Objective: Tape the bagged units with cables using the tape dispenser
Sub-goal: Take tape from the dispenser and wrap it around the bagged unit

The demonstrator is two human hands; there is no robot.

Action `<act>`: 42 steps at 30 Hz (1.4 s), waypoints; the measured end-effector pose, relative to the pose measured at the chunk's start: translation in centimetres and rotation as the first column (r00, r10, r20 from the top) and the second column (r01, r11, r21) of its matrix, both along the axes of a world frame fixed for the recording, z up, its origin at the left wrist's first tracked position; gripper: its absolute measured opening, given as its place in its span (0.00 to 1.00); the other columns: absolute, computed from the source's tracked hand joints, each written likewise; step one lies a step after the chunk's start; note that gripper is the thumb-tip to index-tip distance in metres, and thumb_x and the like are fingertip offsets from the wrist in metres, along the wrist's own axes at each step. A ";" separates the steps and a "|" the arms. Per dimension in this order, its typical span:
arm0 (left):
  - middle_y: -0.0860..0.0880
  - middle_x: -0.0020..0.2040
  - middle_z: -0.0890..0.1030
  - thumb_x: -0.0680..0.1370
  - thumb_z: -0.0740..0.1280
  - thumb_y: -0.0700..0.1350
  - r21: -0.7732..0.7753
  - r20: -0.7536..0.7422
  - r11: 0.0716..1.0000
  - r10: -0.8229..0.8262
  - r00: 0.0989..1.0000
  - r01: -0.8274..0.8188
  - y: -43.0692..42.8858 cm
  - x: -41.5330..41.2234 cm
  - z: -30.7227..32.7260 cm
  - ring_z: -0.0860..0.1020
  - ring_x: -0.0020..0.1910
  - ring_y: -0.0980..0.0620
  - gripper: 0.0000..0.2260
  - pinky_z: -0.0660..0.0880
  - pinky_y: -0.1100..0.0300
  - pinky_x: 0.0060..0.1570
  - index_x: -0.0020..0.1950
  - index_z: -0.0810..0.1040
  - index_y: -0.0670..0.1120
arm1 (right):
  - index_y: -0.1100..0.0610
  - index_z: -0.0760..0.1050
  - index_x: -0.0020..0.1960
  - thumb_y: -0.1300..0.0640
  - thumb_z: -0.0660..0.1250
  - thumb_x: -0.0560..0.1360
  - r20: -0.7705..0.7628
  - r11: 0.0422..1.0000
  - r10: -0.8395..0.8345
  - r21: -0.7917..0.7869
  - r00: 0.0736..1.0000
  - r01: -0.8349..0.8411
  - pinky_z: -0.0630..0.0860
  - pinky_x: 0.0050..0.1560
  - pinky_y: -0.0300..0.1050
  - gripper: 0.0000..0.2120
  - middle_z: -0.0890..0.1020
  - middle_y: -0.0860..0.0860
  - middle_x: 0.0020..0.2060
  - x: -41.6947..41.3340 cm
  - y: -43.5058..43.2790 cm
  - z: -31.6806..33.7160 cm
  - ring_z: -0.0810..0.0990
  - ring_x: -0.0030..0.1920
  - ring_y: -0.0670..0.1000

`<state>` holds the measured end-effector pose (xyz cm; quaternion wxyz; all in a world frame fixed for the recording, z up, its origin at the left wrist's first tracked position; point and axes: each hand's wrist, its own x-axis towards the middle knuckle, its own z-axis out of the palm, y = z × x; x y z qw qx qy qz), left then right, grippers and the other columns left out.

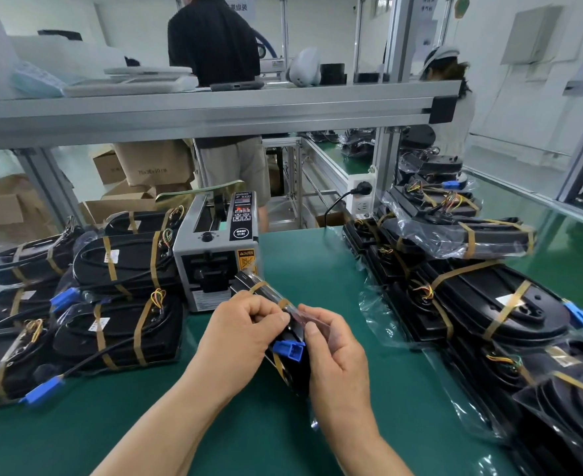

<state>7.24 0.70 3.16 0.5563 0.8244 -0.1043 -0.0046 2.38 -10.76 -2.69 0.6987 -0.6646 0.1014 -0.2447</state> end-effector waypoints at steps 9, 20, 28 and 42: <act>0.59 0.39 0.77 0.74 0.73 0.46 0.046 0.055 0.998 0.047 0.997 -0.049 -0.2 0.1 -0.4 0.74 0.32 0.61 0.08 0.76 0.54 0.45 0.35 0.82 0.53 | 0.43 0.81 0.53 0.50 0.63 0.75 0.013 0.999 0.031 0.022 0.999 -0.031 0.78 0.59 0.59 0.11 0.87 0.46 0.48 0.3 0.1 -0.2 0.85 0.52 0.49; 0.48 0.43 0.83 0.74 0.73 0.42 -0.083 -0.057 0.995 0.046 0.997 -0.051 -0.1 -0.2 0.1 0.79 0.39 0.56 0.10 0.74 0.61 0.47 0.34 0.83 0.51 | 0.43 0.80 0.54 0.48 0.62 0.75 0.012 0.999 0.034 0.015 0.999 -0.034 0.78 0.60 0.59 0.12 0.87 0.45 0.48 0.4 0.1 -0.6 0.84 0.53 0.49; 0.57 0.41 0.80 0.74 0.73 0.47 0.004 -0.001 0.998 0.055 0.998 -0.055 -0.2 0.0 -0.5 0.79 0.37 0.57 0.08 0.78 0.53 0.49 0.35 0.83 0.55 | 0.46 0.81 0.54 0.49 0.63 0.75 0.020 0.999 0.031 0.026 0.999 -0.032 0.78 0.60 0.57 0.12 0.87 0.44 0.49 0.3 0.1 -0.6 0.84 0.54 0.47; 0.60 0.39 0.77 0.72 0.74 0.49 0.078 0.070 0.991 0.105 0.992 -0.110 -0.2 0.2 -1.3 0.75 0.31 0.61 0.06 0.77 0.55 0.40 0.35 0.82 0.56 | 0.46 0.81 0.54 0.48 0.63 0.75 0.024 0.999 0.039 0.008 0.999 -0.039 0.79 0.59 0.55 0.12 0.87 0.43 0.49 0.1 0.1 -0.3 0.84 0.53 0.46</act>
